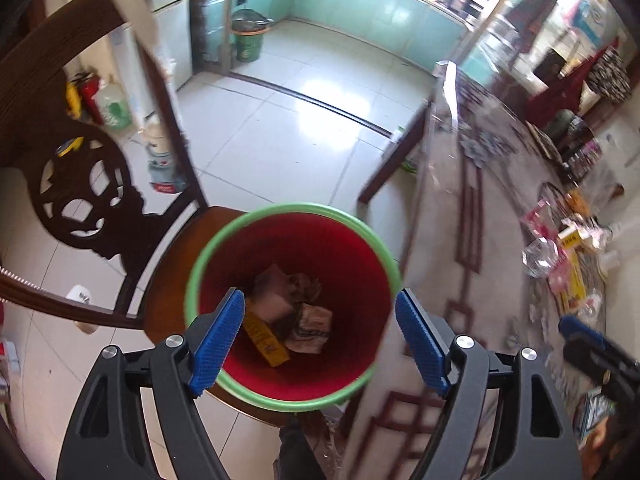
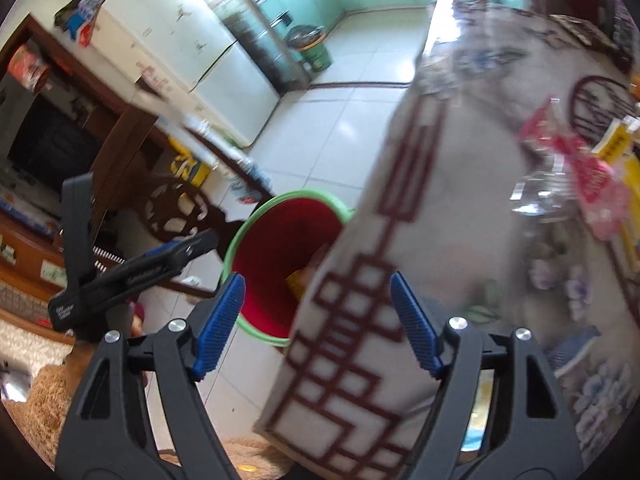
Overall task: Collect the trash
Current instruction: 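Grasp the blue-white snack bag with the left tool while the right tool grasps crumpled white tissue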
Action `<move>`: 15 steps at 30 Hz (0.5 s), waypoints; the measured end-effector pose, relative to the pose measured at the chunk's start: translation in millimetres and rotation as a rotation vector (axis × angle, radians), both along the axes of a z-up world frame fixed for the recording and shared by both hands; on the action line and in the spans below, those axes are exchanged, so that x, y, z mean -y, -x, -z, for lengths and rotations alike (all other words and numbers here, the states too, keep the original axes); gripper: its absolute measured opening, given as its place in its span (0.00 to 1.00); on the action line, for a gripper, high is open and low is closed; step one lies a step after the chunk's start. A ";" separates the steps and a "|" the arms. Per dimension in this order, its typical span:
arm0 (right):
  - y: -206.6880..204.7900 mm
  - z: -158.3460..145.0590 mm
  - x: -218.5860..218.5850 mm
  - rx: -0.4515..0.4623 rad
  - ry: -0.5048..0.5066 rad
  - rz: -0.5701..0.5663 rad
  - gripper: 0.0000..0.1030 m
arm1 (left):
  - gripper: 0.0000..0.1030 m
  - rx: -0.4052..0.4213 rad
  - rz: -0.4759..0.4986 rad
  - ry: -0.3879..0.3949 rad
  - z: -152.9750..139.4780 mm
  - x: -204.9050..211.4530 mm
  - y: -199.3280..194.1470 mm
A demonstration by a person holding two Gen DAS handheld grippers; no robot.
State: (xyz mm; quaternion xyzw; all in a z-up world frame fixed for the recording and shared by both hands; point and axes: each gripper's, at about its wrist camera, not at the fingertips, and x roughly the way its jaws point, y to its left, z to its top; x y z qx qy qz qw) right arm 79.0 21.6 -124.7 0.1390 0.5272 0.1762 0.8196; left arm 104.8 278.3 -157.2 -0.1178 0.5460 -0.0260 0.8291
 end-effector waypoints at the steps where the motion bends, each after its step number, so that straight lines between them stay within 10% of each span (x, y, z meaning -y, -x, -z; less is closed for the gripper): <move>1: 1.4 -2.3 13.2 0.008 0.012 0.031 0.71 | 0.72 0.000 0.022 0.001 -1.4 8.0 0.4; 15: 56.4 -3.4 160.0 0.010 0.088 0.361 0.71 | 0.72 -0.097 0.315 0.101 9.8 138.2 15.6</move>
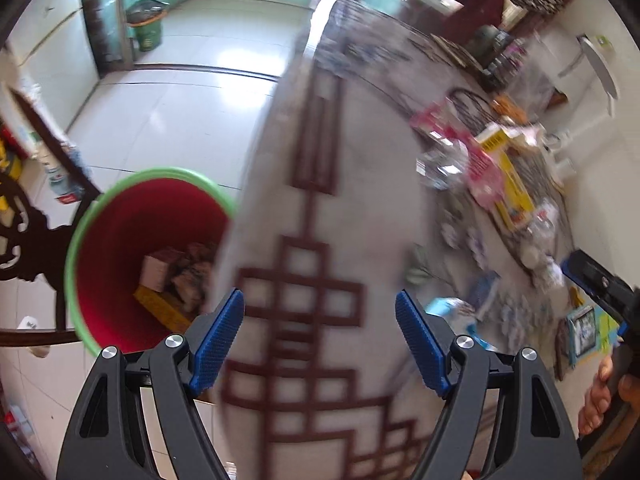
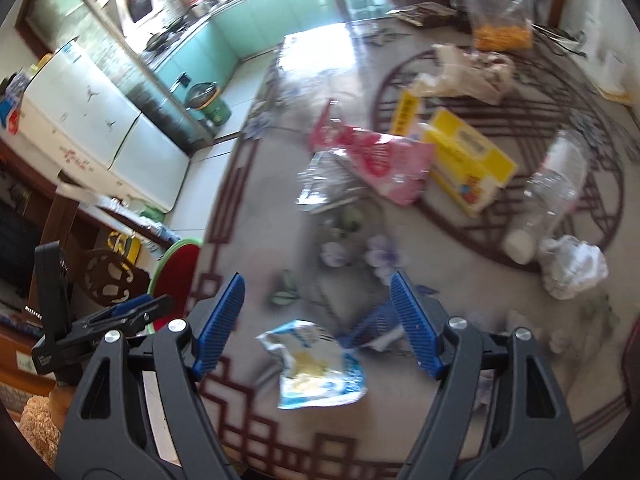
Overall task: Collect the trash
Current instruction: 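Grasp the blue-white snack bag with the left tool while the right tool grasps crumpled white tissue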
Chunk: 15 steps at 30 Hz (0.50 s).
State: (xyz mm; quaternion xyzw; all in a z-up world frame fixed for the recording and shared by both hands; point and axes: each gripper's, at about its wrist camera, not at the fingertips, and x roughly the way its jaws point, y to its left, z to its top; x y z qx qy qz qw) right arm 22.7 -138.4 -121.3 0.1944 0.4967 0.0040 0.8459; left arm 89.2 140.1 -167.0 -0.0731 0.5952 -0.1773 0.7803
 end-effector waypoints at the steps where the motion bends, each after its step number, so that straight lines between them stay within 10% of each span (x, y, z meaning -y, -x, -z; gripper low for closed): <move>1: 2.7 1.5 8.3 -0.004 0.001 0.013 0.71 | 0.72 -0.019 0.025 0.017 2.3 10.9 3.9; 15: 16.3 15.6 117.4 -0.040 0.024 0.036 0.72 | 0.72 -0.218 0.040 0.002 47.7 124.8 44.7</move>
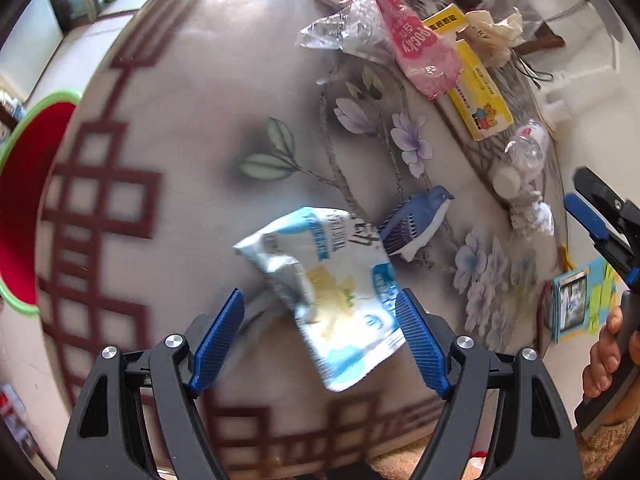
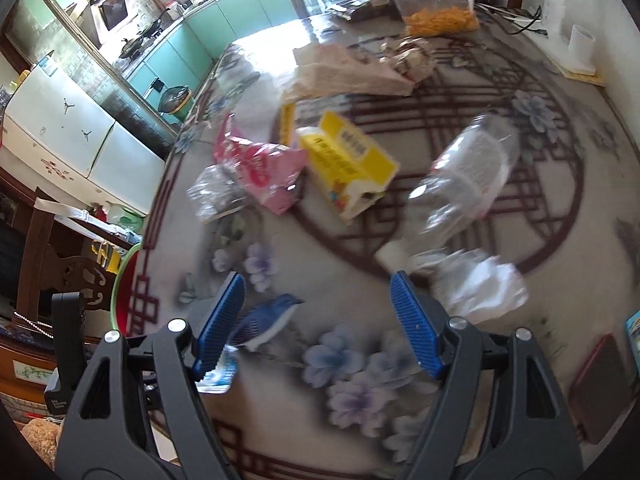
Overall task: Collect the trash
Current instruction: 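Grasp the blue-white snack bag with the left tool while the right tool grasps crumpled white tissue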
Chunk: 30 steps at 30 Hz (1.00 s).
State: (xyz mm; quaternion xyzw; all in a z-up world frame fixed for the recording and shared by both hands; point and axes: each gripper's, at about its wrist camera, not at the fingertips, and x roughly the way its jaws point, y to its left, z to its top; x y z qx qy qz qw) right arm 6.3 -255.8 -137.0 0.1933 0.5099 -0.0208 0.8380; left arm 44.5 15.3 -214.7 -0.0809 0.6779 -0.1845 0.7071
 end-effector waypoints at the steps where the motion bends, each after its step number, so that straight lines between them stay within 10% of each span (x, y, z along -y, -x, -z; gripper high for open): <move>1: 0.7 -0.3 8.2 0.001 0.006 0.002 0.72 | 0.72 0.003 -0.010 -0.003 0.9 3.8 1.3; 4: 2.9 0.7 39.1 -0.005 0.028 0.012 0.72 | 0.62 0.022 -0.033 -0.026 0.8 14.4 5.4; 9: 8.5 13.7 79.5 -0.039 0.037 0.017 0.72 | 0.11 0.038 -0.083 -0.042 0.4 23.1 9.1; 21: 17.3 42.3 94.6 -0.110 -0.036 -0.063 0.73 | 0.10 0.381 -0.152 -0.073 -96.5 37.5 -5.4; 30: 18.5 54.1 94.6 -0.134 -0.085 -0.067 0.73 | 0.10 0.381 -0.166 -0.101 -98.1 40.0 -3.6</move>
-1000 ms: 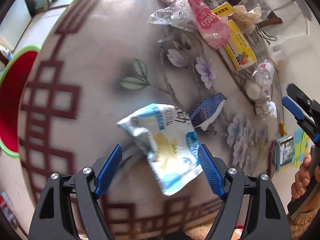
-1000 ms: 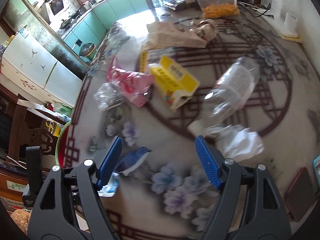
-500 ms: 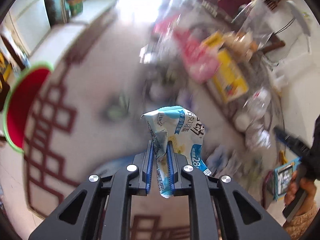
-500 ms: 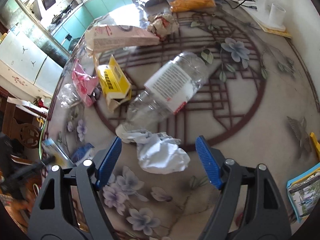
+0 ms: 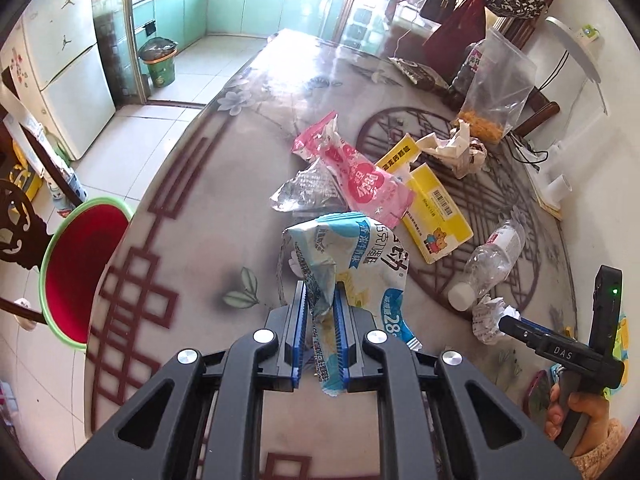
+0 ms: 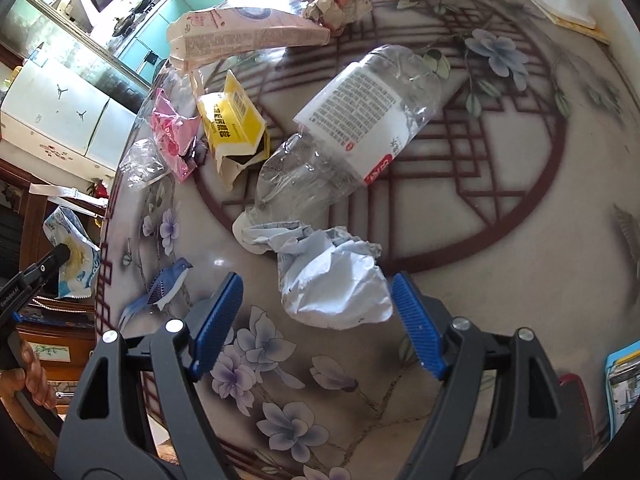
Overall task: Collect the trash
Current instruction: 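Grasp the blue-white snack bag with the left tool while the right tool grasps crumpled white tissue, then carry the snack bag and tissue to the red bucket and open both tools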
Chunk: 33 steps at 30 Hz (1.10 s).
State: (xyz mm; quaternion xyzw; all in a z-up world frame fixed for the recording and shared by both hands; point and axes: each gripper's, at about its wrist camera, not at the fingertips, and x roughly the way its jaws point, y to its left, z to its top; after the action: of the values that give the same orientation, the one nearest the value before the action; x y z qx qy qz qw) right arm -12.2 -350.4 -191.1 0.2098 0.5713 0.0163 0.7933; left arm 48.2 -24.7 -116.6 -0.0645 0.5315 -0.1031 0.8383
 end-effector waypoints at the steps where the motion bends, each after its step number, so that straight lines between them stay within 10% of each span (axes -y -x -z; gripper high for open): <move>1: -0.4 1.0 -0.3 -0.002 -0.004 -0.001 0.73 | 0.10 0.000 -0.001 0.000 -0.2 -0.1 1.9; 11: -8.2 0.4 -7.8 0.023 -0.062 -0.024 0.34 | 0.10 -0.013 -0.024 0.002 2.7 -6.3 1.5; 33: -39.3 -81.7 -67.0 0.228 -0.027 -0.124 0.32 | 0.11 -0.001 -0.068 0.020 0.6 -45.1 -12.7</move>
State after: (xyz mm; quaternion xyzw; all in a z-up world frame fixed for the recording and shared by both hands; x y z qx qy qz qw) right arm 27.1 -283.4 -109.4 0.1814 0.4890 0.0968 0.8477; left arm 60.8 20.4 -117.2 -0.0912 0.5285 -0.0798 0.8402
